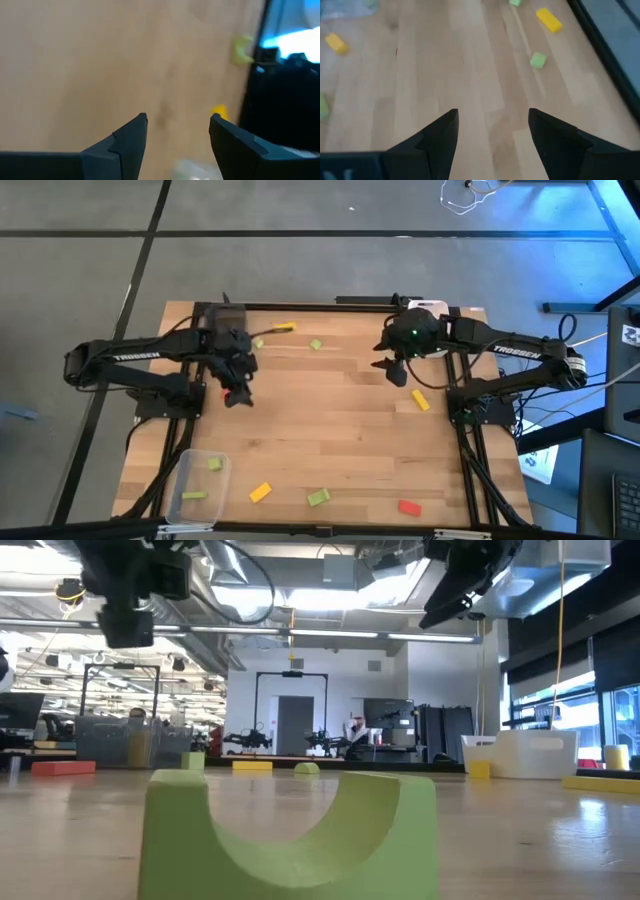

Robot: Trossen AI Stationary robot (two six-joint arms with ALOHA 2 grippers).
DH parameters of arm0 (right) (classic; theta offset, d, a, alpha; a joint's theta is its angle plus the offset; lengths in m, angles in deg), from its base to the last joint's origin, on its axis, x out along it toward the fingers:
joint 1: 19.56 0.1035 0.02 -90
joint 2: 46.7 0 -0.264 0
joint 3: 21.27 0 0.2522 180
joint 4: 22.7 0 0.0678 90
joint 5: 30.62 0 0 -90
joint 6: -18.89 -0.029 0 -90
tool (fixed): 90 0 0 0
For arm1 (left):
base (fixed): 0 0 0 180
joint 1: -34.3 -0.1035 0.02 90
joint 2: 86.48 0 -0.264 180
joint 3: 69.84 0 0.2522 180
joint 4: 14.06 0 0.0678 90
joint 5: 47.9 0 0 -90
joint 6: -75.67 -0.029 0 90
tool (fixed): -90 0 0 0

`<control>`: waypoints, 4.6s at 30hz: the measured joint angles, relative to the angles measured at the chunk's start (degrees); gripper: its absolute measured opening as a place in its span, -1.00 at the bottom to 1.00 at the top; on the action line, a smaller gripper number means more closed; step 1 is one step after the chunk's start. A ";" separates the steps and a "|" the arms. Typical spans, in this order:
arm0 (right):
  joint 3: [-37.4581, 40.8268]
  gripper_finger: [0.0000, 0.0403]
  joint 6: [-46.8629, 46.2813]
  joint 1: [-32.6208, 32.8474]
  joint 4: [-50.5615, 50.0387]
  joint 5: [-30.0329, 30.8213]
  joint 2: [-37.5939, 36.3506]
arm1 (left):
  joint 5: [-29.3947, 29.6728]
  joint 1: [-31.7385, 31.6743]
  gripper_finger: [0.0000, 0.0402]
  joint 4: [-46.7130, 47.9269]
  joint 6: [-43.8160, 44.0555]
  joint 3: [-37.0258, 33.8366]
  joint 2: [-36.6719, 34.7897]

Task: Sort & place blocks by color
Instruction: Put the yellow block into the black bin

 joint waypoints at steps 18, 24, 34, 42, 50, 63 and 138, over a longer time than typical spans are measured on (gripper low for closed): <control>0.00 0.19 3.25 0.88 1.58 -8.45 0.00 | 10.99 38.86 0.00 -9.06 21.20 0.00 1.24; 0.00 0.19 4.42 0.85 2.53 -5.44 0.00 | 23.04 48.74 0.00 -15.99 29.68 0.00 4.08; 0.00 0.19 7.38 0.87 2.57 -5.42 0.00 | 36.36 55.72 0.00 -29.84 43.50 1.80 17.55; 0.00 0.19 11.08 0.85 2.00 -5.40 0.00 | 36.50 57.47 0.00 -25.51 44.86 12.65 33.42; 0.00 0.19 11.23 0.85 2.00 -5.40 0.00 | 41.31 59.17 0.00 -14.87 46.02 22.14 44.28; 0.00 0.19 12.35 0.85 1.96 -5.42 0.00 | 41.53 60.88 0.00 -8.63 55.83 24.41 51.42; 0.00 0.19 12.26 0.85 1.63 -19.37 0.00 | 43.77 61.06 0.00 -14.48 52.14 16.17 51.10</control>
